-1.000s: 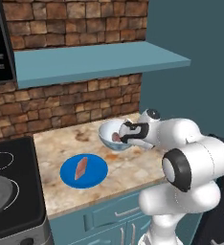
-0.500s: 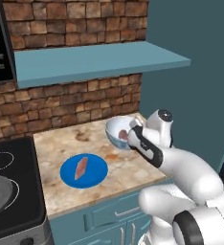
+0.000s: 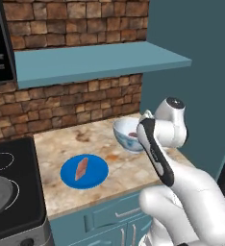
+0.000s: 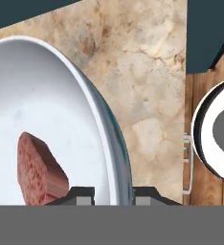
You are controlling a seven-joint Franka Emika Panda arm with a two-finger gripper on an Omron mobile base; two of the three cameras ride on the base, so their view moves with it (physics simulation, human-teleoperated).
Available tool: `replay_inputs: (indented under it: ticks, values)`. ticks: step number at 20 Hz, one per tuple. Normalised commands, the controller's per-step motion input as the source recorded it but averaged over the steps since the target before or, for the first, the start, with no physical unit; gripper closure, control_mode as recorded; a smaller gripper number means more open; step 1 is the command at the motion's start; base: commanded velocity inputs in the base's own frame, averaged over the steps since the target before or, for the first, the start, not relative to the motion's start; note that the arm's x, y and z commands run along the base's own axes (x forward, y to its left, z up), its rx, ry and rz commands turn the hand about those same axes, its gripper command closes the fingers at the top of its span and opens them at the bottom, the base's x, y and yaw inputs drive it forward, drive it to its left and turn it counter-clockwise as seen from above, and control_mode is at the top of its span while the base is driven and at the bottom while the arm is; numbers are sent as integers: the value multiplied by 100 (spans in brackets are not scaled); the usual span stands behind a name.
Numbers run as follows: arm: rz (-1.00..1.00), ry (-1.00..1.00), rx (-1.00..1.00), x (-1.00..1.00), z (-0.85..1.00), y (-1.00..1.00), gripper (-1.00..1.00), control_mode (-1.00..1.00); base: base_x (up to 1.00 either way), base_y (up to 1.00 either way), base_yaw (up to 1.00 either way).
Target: Place one of the steaks on the plate and the other in the bowl. Then place the bowl in the fridge.
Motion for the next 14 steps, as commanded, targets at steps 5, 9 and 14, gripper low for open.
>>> replay_inputs:
  ticks: [5,9,14]
  values:
    - [0,-44,0,-92,62,-6,100,-100,0,0,0]
    - [-2,-14,-2,-99,66,-21,100,-100,0,0,0]
    - [-2,-7,-3,-91,61,-10,100,-100,0,0,0]
